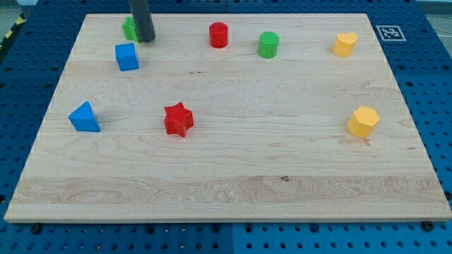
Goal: Move the red circle to the top center of the board
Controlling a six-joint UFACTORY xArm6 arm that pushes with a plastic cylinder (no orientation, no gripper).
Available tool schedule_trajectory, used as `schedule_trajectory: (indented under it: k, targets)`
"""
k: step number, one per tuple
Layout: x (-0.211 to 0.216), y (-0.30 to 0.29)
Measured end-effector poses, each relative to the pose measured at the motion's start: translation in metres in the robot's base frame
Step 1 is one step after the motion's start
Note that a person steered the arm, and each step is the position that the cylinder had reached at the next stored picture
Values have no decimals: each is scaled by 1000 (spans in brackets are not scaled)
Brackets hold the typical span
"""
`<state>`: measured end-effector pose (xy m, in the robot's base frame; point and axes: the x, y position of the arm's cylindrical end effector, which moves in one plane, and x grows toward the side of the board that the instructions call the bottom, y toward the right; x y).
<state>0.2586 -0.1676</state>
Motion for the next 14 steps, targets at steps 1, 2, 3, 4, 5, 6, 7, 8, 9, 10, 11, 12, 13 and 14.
schedule_trajectory:
  k: [1, 2, 3, 4, 5, 6, 7, 8, 9, 10, 11, 12, 13, 14]
  targets:
    - [0, -5]
    - [-2, 10]
    - [-2, 42]
    - [-2, 73]
    - [-2, 113]
    - [22, 122]
    - [39, 135]
    - [46, 152]
    - [20, 157]
    - [8, 157]
    - [28, 157]
    - [38, 157]
    - [76, 164]
    - [117, 200]
